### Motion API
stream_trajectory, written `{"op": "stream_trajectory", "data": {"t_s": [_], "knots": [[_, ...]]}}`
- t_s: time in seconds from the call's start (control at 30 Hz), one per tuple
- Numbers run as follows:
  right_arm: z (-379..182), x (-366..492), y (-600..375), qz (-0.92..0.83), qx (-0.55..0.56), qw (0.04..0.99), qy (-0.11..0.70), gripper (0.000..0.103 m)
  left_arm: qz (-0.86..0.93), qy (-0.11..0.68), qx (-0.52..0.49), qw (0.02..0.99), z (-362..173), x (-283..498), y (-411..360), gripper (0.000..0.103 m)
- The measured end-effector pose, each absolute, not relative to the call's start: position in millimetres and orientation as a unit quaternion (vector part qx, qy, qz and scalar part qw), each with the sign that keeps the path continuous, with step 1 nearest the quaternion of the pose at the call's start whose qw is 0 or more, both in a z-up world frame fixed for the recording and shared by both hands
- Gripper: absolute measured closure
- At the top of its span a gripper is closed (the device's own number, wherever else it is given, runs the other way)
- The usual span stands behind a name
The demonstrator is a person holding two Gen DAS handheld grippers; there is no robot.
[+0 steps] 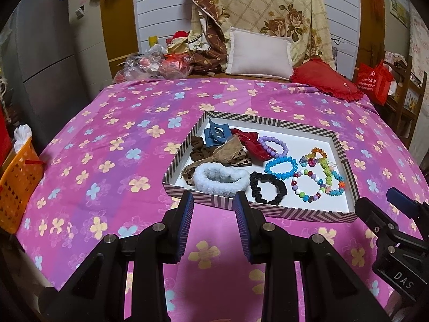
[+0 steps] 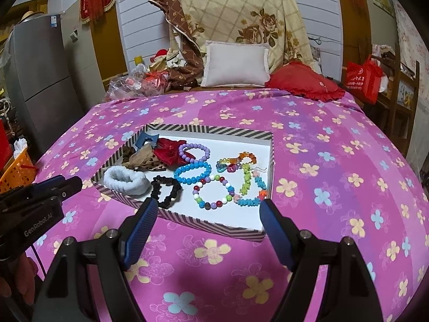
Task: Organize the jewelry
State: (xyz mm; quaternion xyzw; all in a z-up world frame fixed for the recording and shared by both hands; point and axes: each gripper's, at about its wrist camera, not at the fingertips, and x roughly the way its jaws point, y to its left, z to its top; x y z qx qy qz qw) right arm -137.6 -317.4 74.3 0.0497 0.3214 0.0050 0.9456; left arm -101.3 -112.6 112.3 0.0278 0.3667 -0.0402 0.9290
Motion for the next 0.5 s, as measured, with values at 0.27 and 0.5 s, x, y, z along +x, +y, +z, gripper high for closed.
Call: {"op": "stream_trajectory", "data": {"t_s": [0.27, 0.5], "knots": [[73.4, -138.0, -322.4, 0.001, 0.054, 0.945, 0.323, 0.021, -0.044, 0.368, 0.033, 0.928, 111.1, -100.3, -118.4, 0.081], [71.6, -137.1, -324.0, 0.000, 0.054, 0.944, 0.326, 0.021, -0.047, 0.367, 0.039, 0.928, 110.2, -99.4, -123.4, 0.081]]}}
